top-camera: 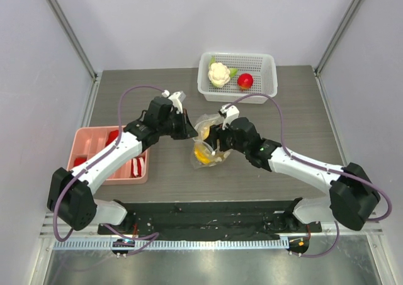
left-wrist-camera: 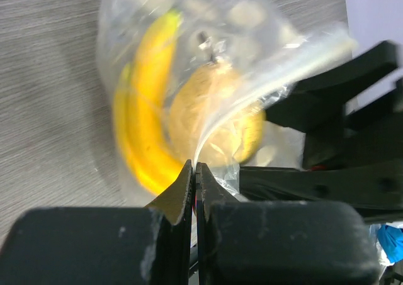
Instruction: Open the zip-top bag and remove the fake food
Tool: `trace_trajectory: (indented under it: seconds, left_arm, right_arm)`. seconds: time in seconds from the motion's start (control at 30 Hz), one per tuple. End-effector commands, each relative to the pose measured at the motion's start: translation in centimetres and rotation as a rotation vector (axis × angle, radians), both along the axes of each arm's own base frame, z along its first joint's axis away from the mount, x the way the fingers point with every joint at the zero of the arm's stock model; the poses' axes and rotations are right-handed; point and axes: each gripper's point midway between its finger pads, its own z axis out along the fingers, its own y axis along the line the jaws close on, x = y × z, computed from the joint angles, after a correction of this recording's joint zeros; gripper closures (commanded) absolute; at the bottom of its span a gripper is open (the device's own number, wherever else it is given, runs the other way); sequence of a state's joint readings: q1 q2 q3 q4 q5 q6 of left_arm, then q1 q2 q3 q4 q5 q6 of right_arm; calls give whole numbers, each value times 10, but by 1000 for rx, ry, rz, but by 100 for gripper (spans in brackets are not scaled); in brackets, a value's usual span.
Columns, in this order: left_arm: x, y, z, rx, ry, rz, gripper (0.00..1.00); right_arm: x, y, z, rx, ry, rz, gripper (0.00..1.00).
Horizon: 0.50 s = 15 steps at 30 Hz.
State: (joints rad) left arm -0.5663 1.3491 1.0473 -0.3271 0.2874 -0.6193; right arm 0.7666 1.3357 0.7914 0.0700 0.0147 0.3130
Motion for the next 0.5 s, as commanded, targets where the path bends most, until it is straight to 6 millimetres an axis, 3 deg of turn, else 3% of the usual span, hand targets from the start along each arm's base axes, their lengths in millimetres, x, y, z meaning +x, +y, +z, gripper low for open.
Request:
trace_trajectory:
  seconds: [0.0,0.17,0.27,0.37,0.47]
  left_arm:
    - [6,0,14,-5,-39,-2,100]
    - [6,1,29,-26,-97,-11,100]
    - [3,2,44,-61,-150,-12,100]
    - [2,3,47,-71,-168,-11,100]
    - [3,4,38,-44,-137,-3,100]
  right_arm:
    - [11,-5,47,36,-95,-57,71]
    - [10,-17,43,10,-101,-98,71]
    - [10,-14,46,44,-96,-96,65]
    - [13,-8,43,72,-75,-106,62]
    - [16,-8,30,47,-44,-121,60]
